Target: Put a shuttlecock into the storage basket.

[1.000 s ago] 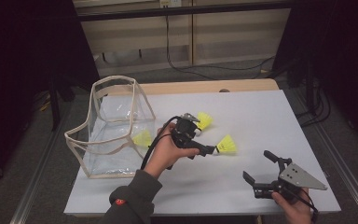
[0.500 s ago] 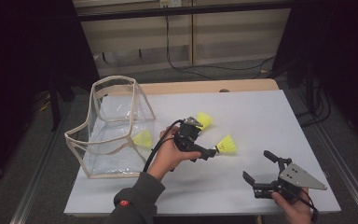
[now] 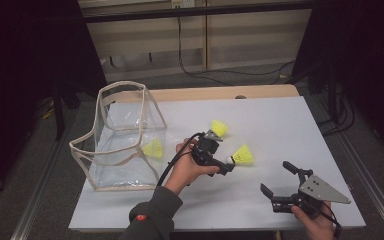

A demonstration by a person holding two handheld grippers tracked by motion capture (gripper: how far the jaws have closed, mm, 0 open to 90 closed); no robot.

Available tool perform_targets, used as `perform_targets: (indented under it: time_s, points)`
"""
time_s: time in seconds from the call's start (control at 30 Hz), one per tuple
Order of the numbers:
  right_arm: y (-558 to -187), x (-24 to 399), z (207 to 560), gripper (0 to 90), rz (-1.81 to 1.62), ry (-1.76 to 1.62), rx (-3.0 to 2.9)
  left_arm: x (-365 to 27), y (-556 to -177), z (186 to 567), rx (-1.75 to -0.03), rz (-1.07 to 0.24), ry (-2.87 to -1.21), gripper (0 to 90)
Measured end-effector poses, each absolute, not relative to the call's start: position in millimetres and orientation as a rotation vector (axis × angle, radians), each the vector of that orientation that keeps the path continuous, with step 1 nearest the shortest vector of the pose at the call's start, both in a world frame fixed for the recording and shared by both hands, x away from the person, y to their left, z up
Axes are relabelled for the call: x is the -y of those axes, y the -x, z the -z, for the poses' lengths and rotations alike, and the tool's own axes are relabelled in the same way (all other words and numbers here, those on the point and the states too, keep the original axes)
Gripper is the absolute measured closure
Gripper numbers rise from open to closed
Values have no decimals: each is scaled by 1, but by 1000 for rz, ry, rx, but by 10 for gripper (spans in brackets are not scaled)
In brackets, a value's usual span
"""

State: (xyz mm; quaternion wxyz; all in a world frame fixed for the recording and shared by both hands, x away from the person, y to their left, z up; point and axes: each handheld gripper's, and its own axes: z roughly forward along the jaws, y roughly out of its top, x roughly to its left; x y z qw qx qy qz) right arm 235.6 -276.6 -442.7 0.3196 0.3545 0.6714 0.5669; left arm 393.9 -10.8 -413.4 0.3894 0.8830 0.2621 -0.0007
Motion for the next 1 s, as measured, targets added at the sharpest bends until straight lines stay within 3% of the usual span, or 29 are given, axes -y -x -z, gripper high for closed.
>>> perform_targets:
  time_s: [1.0]
  points:
    - [-235, 277, 442, 11, -1489, -933, -1764, 26, -401, 444, -590, 2, -2250, 457]
